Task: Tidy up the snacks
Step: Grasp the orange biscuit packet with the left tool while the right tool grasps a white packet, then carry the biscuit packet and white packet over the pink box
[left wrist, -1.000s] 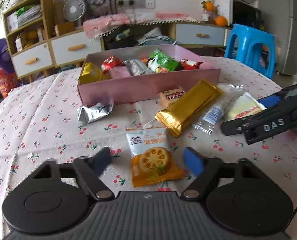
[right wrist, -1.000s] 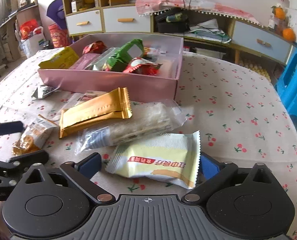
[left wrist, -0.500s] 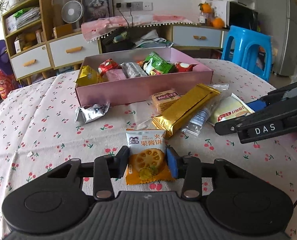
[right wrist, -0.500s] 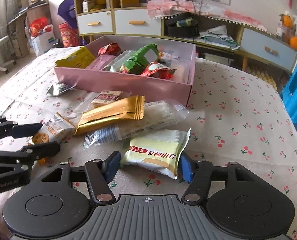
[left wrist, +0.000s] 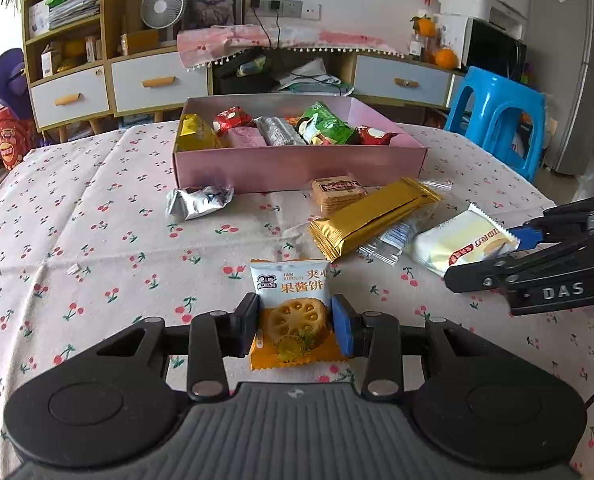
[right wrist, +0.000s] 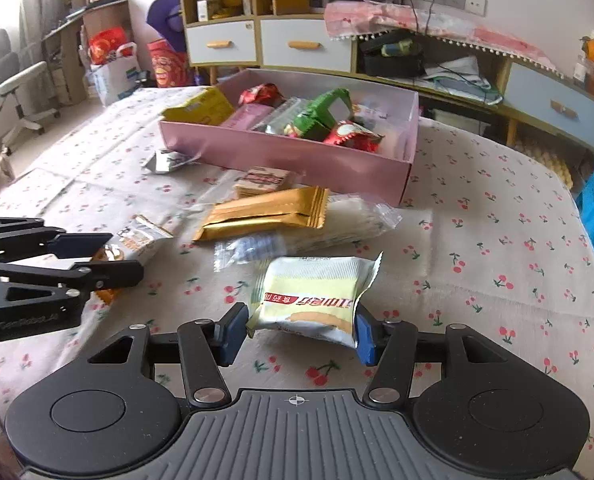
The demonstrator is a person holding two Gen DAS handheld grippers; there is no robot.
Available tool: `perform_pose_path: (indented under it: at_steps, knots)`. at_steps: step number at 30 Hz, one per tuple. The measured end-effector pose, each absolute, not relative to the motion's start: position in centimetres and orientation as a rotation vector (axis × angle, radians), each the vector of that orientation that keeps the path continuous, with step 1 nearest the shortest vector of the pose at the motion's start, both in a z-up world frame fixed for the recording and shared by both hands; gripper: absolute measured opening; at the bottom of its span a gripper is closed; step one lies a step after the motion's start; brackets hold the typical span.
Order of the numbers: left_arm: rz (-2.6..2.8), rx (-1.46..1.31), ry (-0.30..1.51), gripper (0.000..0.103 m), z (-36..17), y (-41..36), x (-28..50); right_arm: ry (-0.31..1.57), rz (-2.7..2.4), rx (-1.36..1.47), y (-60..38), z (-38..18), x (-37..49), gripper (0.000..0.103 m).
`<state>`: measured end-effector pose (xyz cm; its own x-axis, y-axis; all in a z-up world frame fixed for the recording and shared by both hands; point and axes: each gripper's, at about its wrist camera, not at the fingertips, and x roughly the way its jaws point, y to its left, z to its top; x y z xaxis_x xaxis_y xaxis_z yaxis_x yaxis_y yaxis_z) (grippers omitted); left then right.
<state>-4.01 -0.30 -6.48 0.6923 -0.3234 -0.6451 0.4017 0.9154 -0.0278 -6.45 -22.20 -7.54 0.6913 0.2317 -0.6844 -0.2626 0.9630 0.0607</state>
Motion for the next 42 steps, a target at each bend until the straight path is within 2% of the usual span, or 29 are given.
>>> perform_pose_path:
  at_steps: [6, 8, 9, 12, 17, 24, 30, 42]
  knots:
    - [-0.405, 0.081, 0.695, 0.036, -5.7, 0.5, -3.9, 0.732, 0.31, -0.005, -22.2, -6.3, -6.7, 0.051]
    - [-0.401, 0.076, 0.684, 0.036, -5.5, 0.8, -3.8, 0.726, 0.32, 0.014, -22.2, -5.8, -6.5, 0.039]
    - [-0.399, 0.07, 0.681, 0.036, -5.3, 0.9, -3.7, 0.728, 0.321, 0.026, -22.2, -5.6, -6.3, 0.022]
    - [-0.399, 0.06, 0.679, 0.036, -5.2, 1.0, -3.3, 0.735, 0.328, 0.07, -22.6, -5.2, -5.5, 0.021]
    - [-0.4, 0.045, 0.716, 0.036, -5.8, 0.9, -2.7, 0.786, 0.356, 0.196, -23.5, -5.8, -4.3, 0.029]
    - [-0.402, 0.05, 0.736, 0.036, -6.4, 0.7, -2.7, 0.836, 0.318, 0.385, -25.2, -7.2, -2.5, 0.029]
    - [-0.406, 0.029, 0.739, 0.036, -6.0, 0.0, -2.1, 0.847, 0.284, 0.475, -26.1, -7.3, -2.0, 0.013]
    - [-0.4, -0.017, 0.695, 0.036, -3.5, -0.6, 0.2, 0.77, 0.26, 0.549, -28.2, -3.6, -0.1, 0.012]
